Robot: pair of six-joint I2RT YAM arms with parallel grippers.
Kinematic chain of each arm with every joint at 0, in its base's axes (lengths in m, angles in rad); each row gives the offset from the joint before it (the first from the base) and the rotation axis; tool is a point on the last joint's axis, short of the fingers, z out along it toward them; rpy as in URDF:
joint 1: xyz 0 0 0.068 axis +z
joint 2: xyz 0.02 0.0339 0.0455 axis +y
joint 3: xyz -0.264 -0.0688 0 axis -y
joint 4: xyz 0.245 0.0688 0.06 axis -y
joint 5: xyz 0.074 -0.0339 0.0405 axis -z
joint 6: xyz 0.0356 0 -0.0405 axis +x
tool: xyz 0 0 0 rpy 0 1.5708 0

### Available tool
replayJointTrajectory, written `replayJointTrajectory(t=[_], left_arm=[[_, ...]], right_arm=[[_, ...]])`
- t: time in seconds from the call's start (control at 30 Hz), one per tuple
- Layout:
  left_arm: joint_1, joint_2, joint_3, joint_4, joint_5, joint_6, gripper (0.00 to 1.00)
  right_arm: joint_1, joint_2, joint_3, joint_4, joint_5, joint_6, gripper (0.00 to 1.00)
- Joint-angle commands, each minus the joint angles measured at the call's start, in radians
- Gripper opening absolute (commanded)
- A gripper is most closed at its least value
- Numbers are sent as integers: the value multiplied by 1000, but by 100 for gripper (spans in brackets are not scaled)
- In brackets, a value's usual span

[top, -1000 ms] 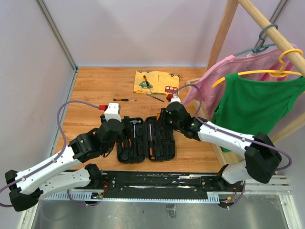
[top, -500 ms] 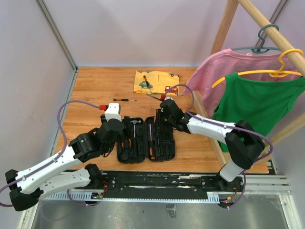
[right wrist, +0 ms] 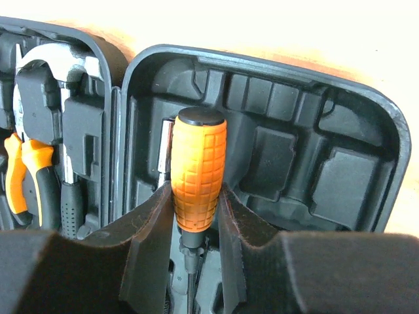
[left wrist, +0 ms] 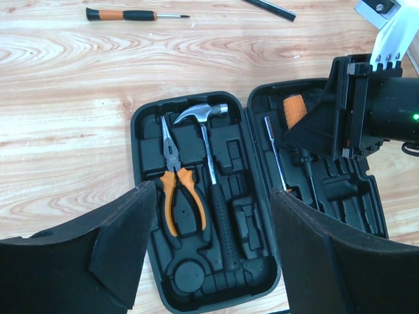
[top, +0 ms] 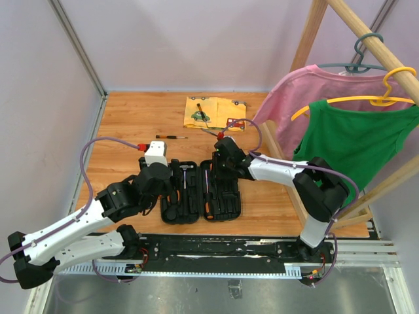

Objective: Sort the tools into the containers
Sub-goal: Place the screwdriver in the storage box.

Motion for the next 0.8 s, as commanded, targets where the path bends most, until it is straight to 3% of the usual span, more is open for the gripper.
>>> replayJointTrajectory(t=[0.0,0.23,0.3,0.77], left_arm=[[5,3,3,0,-26,-5,75],[6,4,3,0,-27,-7,75],[6,5,3,0,-27,-8,75],[5,7,3,0,-28,-8,75]], right_arm=[[-37,26,45,4,30,16,19],[-39,27,54,-15,59,18,30],[-39,27,53,-19,63,17,38],[-39,-63,29,-52,68,-47,51]])
